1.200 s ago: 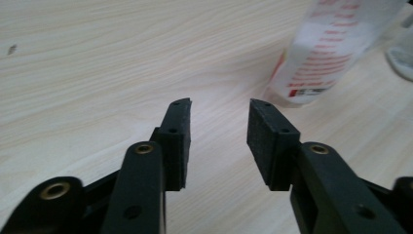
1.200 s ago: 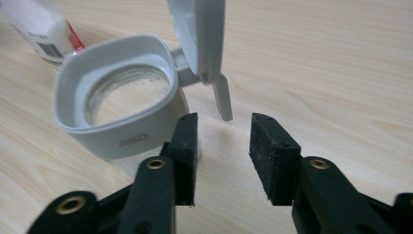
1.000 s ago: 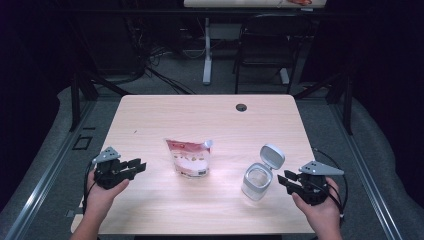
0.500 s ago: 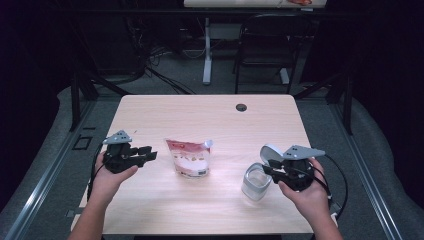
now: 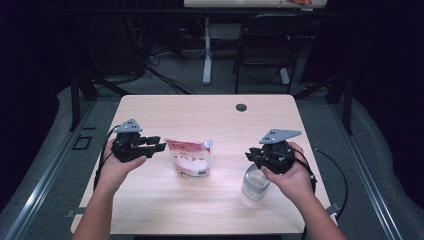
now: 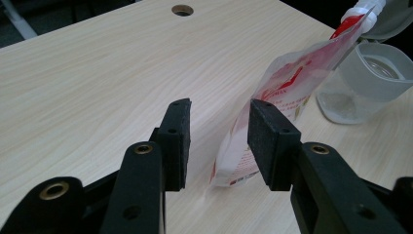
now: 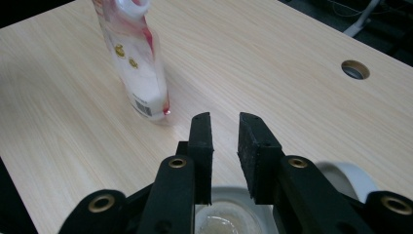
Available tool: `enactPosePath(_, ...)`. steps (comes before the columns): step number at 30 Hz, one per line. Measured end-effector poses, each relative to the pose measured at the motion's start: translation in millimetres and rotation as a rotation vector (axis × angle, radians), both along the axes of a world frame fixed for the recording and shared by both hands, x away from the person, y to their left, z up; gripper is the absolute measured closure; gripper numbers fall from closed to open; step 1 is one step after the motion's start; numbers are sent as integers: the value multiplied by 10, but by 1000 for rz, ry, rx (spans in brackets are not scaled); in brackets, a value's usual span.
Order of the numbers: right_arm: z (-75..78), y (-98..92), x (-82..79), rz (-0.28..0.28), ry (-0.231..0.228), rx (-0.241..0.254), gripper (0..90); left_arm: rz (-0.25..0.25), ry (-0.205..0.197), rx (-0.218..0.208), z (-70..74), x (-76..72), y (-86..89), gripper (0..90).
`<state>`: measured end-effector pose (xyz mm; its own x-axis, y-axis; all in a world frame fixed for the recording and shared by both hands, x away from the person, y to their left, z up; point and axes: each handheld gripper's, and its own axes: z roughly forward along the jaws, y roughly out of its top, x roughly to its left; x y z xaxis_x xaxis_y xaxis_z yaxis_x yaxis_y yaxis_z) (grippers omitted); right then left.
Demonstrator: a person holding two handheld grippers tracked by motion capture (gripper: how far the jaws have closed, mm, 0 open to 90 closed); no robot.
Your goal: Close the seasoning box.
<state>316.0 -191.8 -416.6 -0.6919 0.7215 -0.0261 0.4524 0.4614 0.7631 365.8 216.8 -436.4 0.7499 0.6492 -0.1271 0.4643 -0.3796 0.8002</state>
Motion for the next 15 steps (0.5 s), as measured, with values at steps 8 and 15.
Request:
enactPosePath(8, 94, 201, 124, 41, 14, 2, 766, -27, -9, 2, -21, 11, -36, 658)
enactPosePath(15, 94, 421, 211, 88, 27, 10, 757, -54, -23, 15, -40, 1, -72, 695)
